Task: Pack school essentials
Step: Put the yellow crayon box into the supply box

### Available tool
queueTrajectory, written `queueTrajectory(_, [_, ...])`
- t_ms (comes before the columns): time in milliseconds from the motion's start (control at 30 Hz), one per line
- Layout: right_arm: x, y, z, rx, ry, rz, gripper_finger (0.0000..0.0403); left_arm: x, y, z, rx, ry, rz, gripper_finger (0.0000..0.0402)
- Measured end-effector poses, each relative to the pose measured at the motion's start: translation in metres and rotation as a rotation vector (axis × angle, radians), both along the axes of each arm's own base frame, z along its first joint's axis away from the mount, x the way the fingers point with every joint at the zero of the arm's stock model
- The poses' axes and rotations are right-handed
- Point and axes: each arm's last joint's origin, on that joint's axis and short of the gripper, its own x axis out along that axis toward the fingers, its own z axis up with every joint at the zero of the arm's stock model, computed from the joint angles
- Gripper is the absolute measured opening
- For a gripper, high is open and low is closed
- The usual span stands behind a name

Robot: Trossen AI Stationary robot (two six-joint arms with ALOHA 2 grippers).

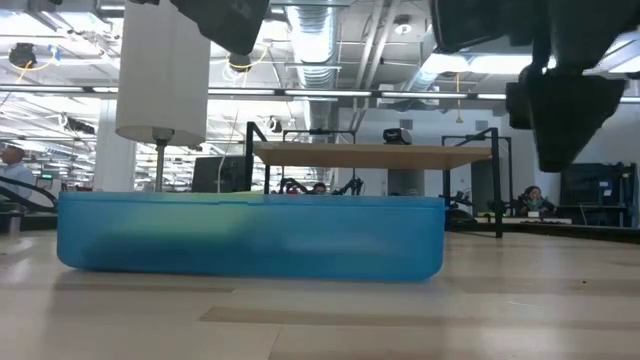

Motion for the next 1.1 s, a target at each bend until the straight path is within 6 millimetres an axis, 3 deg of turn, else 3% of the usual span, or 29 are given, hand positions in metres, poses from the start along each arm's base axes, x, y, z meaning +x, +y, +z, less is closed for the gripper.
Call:
queueTrajectory(233, [0.005,-0.008,0.001,0.045,0.016,0.003,0.0335,0.000,0.000,0.000,-0.004,0.003,0.002,0.0128])
queueTrajectory(467, [0.001,0.001,0.002,0.079,0.014,0.054,0.0395,0.000,0.000,0.000,-0.003,0.005,0.002,0.0128])
queueTrajectory(733, [-0.010,0.010,0.004,0.066,0.050,0.084,0.0395,0.000,0.000,0.000,-0.003,0.006,0.002,0.0128])
queueTrajectory(1100, [-0.052,0.041,0.035,-0.269,0.180,0.018,0.0392,0.000,0.000,0.000,-0.002,0.006,0.002,0.0128])
